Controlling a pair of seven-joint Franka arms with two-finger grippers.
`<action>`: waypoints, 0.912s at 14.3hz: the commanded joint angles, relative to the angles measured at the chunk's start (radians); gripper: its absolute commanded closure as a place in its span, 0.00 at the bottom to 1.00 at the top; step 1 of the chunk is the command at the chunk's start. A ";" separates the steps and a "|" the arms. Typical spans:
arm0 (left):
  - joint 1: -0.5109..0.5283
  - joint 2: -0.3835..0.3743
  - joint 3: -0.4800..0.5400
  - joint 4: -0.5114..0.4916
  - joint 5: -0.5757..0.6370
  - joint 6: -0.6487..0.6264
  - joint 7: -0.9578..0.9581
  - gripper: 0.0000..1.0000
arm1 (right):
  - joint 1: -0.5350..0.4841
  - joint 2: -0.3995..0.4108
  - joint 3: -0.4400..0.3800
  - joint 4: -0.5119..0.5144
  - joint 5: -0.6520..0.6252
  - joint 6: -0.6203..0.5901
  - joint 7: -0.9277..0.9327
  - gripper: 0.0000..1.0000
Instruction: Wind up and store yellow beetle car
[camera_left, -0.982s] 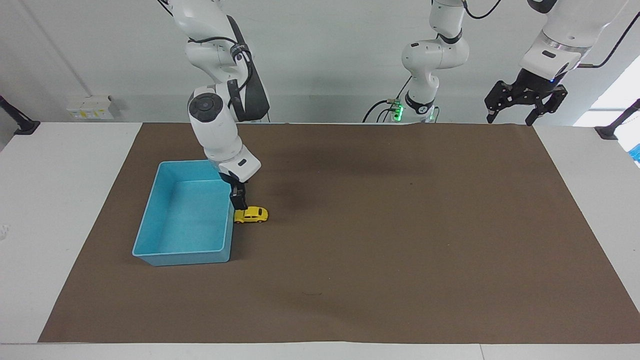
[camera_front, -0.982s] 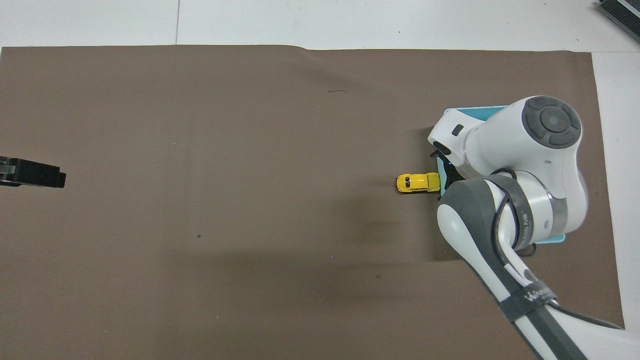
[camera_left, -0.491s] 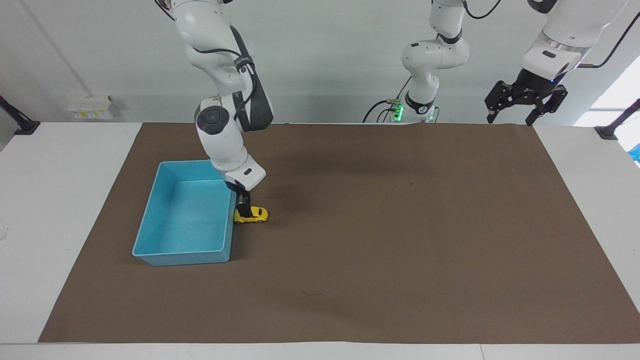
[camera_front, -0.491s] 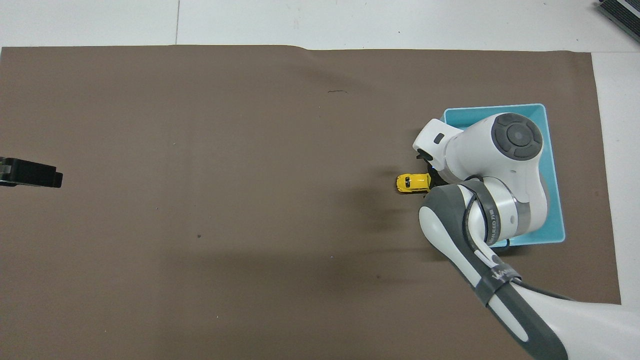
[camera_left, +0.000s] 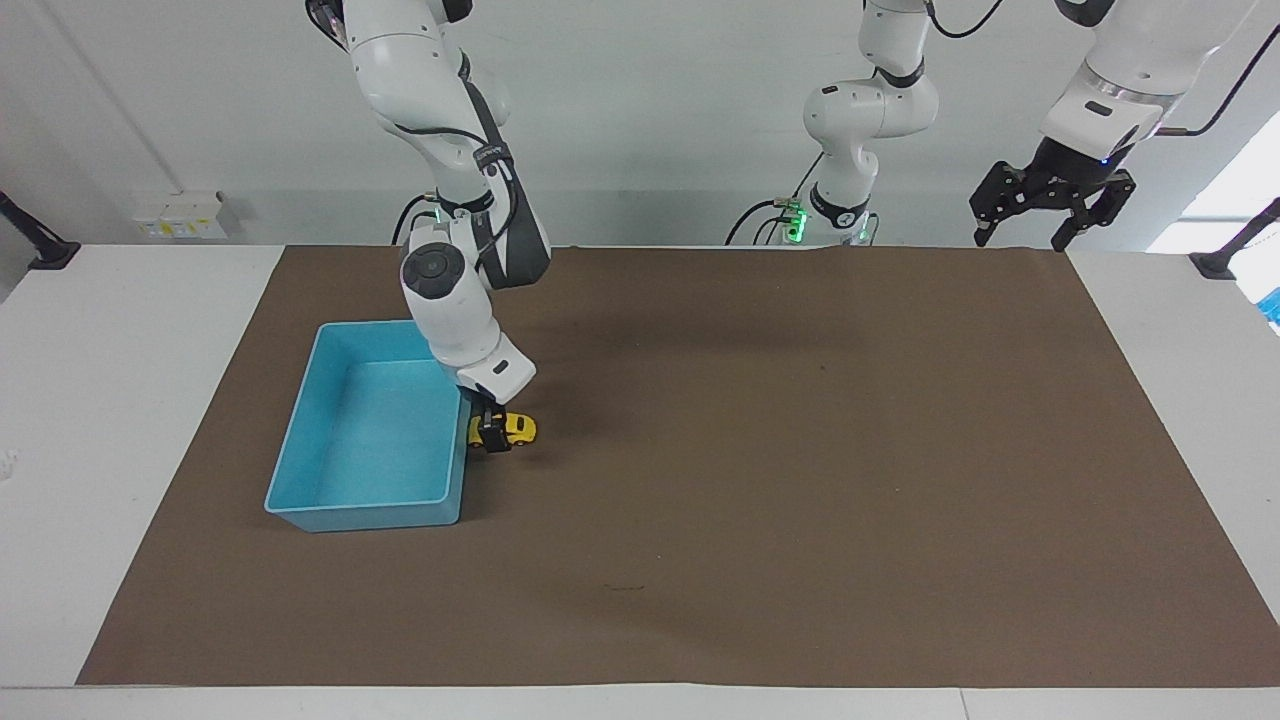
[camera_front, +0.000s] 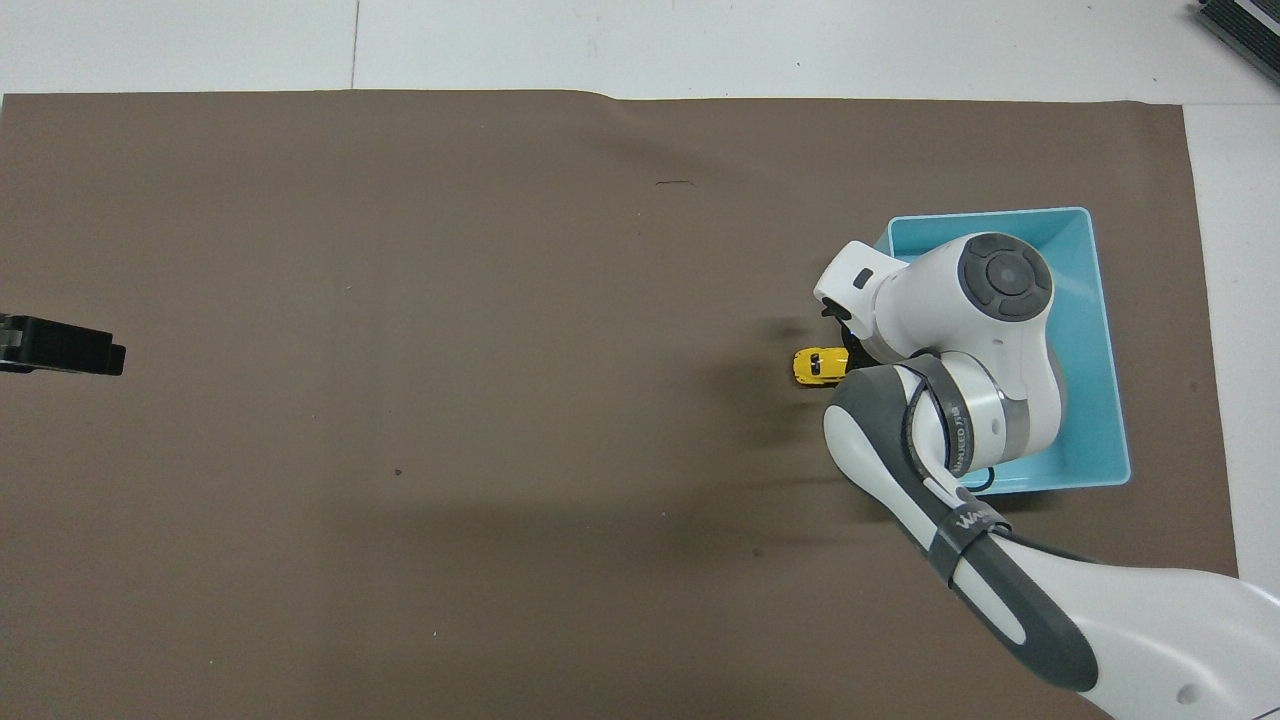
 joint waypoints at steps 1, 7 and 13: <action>0.016 -0.004 -0.006 0.002 -0.015 -0.007 -0.004 0.00 | -0.005 0.009 0.002 -0.027 -0.014 0.047 -0.023 0.00; 0.016 -0.002 -0.006 0.002 -0.015 -0.007 -0.004 0.00 | -0.005 0.010 0.002 -0.065 -0.020 0.079 -0.023 0.00; 0.016 -0.004 -0.006 0.002 -0.015 -0.007 -0.004 0.00 | 0.005 0.000 0.002 -0.085 -0.034 0.079 -0.024 0.01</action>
